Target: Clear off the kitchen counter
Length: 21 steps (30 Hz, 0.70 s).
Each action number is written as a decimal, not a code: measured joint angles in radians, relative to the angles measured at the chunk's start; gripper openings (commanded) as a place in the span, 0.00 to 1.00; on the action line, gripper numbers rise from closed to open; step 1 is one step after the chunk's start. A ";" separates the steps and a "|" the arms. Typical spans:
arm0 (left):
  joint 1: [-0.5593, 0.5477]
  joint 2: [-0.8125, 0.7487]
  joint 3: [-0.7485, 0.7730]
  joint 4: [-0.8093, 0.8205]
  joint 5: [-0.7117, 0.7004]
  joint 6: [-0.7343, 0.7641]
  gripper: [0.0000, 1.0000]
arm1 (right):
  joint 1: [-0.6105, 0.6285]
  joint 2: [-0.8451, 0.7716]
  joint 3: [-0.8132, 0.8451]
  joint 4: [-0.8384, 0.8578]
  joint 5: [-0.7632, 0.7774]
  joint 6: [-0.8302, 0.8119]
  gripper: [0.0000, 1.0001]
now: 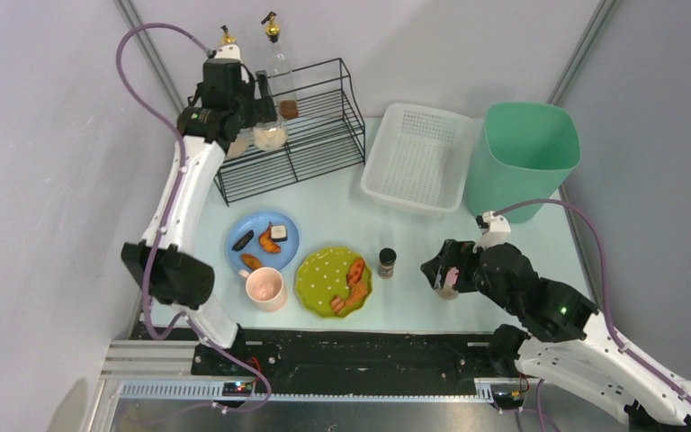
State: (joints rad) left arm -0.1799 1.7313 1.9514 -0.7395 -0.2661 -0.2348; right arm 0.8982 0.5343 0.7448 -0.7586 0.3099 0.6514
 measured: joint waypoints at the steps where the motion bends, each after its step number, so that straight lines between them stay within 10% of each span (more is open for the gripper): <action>1: 0.000 -0.036 -0.027 0.000 0.012 -0.003 1.00 | 0.000 0.008 0.008 0.000 0.003 -0.001 1.00; 21: -0.043 -0.855 -0.782 0.014 0.204 -0.053 1.00 | -0.015 0.255 0.221 -0.115 0.128 -0.015 1.00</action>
State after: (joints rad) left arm -0.2230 0.8768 1.1698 -0.7258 -0.0616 -0.2882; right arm 0.8833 0.7891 0.9657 -0.8738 0.4377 0.6361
